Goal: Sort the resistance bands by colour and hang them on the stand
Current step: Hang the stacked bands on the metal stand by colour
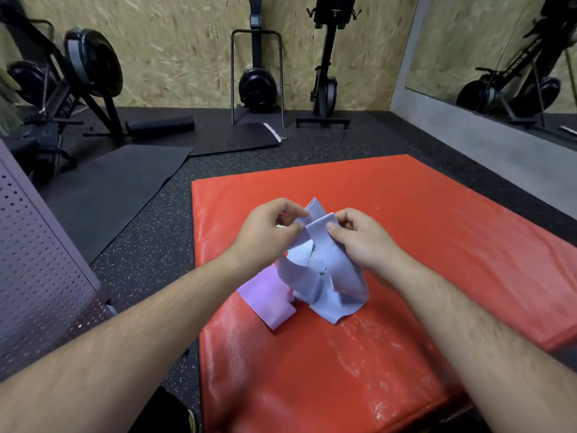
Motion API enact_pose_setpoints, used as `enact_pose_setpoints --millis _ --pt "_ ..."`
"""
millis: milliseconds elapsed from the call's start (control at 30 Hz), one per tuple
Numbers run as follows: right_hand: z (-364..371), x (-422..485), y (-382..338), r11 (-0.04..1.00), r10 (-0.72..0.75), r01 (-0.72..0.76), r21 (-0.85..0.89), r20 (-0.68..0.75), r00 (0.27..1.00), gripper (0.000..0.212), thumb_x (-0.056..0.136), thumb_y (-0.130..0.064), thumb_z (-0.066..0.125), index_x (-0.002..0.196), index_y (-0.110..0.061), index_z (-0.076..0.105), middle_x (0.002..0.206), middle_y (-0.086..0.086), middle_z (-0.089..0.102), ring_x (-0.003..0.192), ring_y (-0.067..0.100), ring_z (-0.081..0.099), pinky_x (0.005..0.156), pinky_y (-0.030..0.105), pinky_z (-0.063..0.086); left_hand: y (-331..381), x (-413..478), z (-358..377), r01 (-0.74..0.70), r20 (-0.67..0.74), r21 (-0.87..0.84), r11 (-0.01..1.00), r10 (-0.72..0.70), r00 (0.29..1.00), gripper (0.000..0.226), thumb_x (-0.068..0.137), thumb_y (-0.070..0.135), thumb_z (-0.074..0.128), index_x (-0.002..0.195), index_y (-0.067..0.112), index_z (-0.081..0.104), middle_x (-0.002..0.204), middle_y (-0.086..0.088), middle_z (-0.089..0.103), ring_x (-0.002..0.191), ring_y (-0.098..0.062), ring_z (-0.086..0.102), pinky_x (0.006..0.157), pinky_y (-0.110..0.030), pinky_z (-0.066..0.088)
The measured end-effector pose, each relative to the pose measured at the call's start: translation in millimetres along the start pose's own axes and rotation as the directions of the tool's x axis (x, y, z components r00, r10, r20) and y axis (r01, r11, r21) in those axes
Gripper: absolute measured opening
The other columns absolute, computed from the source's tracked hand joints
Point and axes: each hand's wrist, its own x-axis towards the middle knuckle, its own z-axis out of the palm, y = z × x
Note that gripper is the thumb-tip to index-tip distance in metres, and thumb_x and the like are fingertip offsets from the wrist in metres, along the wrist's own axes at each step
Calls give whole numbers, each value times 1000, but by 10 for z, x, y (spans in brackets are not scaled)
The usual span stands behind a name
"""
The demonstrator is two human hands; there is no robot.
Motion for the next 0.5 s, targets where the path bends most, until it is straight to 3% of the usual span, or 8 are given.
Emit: enact_pose_setpoints --millis 100,200,333,500 --pt "-7 -14 -64 951 123 -123 285 18 992 11 101 -20 57 96 -14 65 81 3 62 75 18 53 63 29 38 87 -34 26 68 -55 -206 976 -81 995 17 86 0 70 90 15 63 76 -3 68 65 -12 62 56 -26 48" --pt "-6 -27 -108 860 185 -200 470 78 980 11 100 -23 58 97 -16 66 88 7 70 78 22 58 65 34 40 137 -54 53 104 -37 -336 936 -124 992 34 83 -6 71 99 18 54 88 -1 63 70 -16 56 65 -31 49" --pt "90 -50 -159 823 151 -159 546 60 987 16 100 -17 57 104 -4 66 102 20 74 84 28 67 81 44 51 168 -85 72 97 24 -360 928 -95 995 44 83 -2 71 119 18 56 86 1 63 75 -15 56 71 -31 49" --pt "123 -61 -165 908 77 -46 417 -57 995 13 97 -22 62 94 -12 70 92 22 71 79 25 62 78 50 53 242 -110 -16 97 61 -273 957 -84 995 31 80 15 58 109 18 68 80 6 65 73 -5 60 60 -19 45"
